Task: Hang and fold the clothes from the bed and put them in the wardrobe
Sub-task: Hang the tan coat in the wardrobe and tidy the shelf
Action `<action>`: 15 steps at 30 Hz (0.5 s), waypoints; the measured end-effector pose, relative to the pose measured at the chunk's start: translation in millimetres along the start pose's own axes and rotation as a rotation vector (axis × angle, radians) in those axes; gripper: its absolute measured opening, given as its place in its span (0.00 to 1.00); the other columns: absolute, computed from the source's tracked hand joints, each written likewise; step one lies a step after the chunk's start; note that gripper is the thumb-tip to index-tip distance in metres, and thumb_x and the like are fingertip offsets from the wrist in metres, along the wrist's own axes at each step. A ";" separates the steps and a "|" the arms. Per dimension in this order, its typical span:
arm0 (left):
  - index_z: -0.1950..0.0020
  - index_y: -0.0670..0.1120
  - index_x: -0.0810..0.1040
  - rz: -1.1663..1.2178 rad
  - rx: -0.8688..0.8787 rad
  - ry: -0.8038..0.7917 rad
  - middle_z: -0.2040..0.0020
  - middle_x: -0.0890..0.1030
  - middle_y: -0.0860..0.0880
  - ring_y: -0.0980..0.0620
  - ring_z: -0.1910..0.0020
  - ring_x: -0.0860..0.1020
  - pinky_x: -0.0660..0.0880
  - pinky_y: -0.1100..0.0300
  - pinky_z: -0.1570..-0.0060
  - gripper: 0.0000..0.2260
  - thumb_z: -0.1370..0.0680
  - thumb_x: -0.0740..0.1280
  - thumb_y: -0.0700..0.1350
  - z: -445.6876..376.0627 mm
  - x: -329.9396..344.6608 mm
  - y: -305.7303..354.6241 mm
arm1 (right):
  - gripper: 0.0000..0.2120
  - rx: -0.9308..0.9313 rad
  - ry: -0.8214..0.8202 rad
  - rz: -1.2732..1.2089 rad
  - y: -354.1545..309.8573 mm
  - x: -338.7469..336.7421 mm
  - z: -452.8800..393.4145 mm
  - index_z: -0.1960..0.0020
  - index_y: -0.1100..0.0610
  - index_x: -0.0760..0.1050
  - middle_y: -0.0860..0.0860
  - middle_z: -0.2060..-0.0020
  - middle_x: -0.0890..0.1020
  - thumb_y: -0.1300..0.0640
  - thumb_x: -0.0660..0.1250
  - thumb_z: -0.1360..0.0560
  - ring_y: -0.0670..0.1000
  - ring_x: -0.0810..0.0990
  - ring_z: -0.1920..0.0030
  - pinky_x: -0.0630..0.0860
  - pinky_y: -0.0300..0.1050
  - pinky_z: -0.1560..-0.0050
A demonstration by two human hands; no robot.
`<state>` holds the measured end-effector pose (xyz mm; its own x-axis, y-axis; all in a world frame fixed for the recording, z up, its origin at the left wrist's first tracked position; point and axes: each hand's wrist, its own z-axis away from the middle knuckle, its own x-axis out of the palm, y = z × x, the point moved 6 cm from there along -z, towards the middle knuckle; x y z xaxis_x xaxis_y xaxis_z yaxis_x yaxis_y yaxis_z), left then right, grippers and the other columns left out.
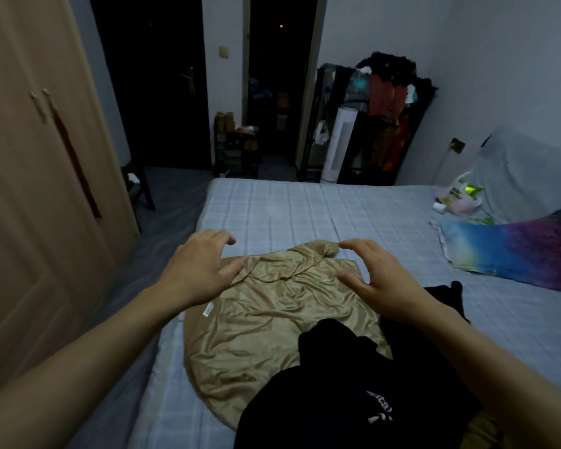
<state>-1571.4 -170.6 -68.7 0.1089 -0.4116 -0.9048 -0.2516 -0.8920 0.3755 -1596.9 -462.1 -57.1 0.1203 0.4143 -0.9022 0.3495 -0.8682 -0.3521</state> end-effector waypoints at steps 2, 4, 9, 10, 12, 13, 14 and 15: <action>0.33 0.49 0.74 -0.004 -0.044 -0.030 0.36 0.76 0.49 0.47 0.37 0.73 0.73 0.46 0.40 0.25 0.24 0.63 0.63 -6.0 10.4 -4.7 | 0.23 -0.041 -0.014 -0.036 8.8 13.6 -11.0 0.31 0.50 0.68 0.48 0.36 0.73 0.44 0.65 0.23 0.48 0.71 0.35 0.66 0.42 0.36; 0.34 0.49 0.74 -0.040 -0.078 -0.069 0.37 0.77 0.49 0.46 0.39 0.73 0.73 0.47 0.42 0.28 0.26 0.59 0.66 -7.3 22.5 -6.3 | 0.24 -0.063 -0.050 -0.057 21.1 29.6 -22.8 0.32 0.50 0.69 0.48 0.37 0.74 0.41 0.64 0.24 0.49 0.72 0.36 0.69 0.47 0.35; 0.34 0.50 0.74 -0.123 -0.228 -0.125 0.37 0.77 0.49 0.46 0.40 0.74 0.73 0.47 0.42 0.32 0.29 0.55 0.68 -7.3 49.4 -18.2 | 0.24 -0.121 -0.108 -0.151 52.9 68.0 -69.3 0.34 0.54 0.72 0.50 0.39 0.77 0.42 0.65 0.25 0.50 0.74 0.37 0.66 0.39 0.39; 0.33 0.50 0.74 -0.123 -0.263 -0.125 0.37 0.77 0.49 0.46 0.40 0.74 0.73 0.48 0.43 0.34 0.30 0.53 0.70 -7.4 54.9 -23.6 | 0.22 -0.135 -0.121 -0.175 56.5 76.6 -78.8 0.34 0.55 0.73 0.51 0.39 0.77 0.45 0.68 0.24 0.50 0.74 0.37 0.65 0.37 0.40; 0.33 0.50 0.74 -0.119 -0.324 -0.136 0.38 0.77 0.49 0.47 0.40 0.74 0.74 0.49 0.43 0.38 0.32 0.50 0.72 -6.7 67.8 -36.1 | 0.21 -0.161 -0.146 -0.224 62.0 99.3 -95.8 0.35 0.55 0.74 0.51 0.39 0.78 0.47 0.68 0.24 0.50 0.74 0.37 0.64 0.35 0.40; 0.33 0.50 0.74 -0.108 -0.357 -0.144 0.39 0.77 0.50 0.47 0.41 0.74 0.74 0.49 0.44 0.37 0.32 0.50 0.72 -5.2 75.0 -42.5 | 0.21 -0.163 -0.168 -0.250 63.9 112.6 -102.9 0.36 0.56 0.75 0.52 0.40 0.78 0.46 0.67 0.25 0.50 0.75 0.38 0.64 0.35 0.40; 0.34 0.50 0.74 -0.098 -0.388 -0.147 0.40 0.78 0.50 0.47 0.42 0.75 0.74 0.50 0.45 0.35 0.31 0.51 0.71 -2.7 82.4 -48.5 | 0.22 -0.167 -0.197 -0.271 64.2 126.3 -108.8 0.36 0.56 0.75 0.52 0.40 0.79 0.45 0.65 0.26 0.50 0.75 0.38 0.64 0.35 0.40; 0.35 0.50 0.75 -0.090 -0.411 -0.156 0.41 0.78 0.50 0.47 0.42 0.75 0.74 0.51 0.45 0.34 0.30 0.51 0.70 0.5 90.6 -54.7 | 0.22 -0.175 -0.225 -0.289 62.9 140.1 -113.7 0.37 0.55 0.75 0.52 0.41 0.79 0.44 0.64 0.26 0.51 0.76 0.38 0.66 0.37 0.39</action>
<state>-1548.2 -159.0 -171.4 -0.0410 -0.3238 -0.9452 0.1587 -0.9361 0.3138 -1452.4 -427.6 -177.4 -0.2057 0.5479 -0.8109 0.4943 -0.6570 -0.5693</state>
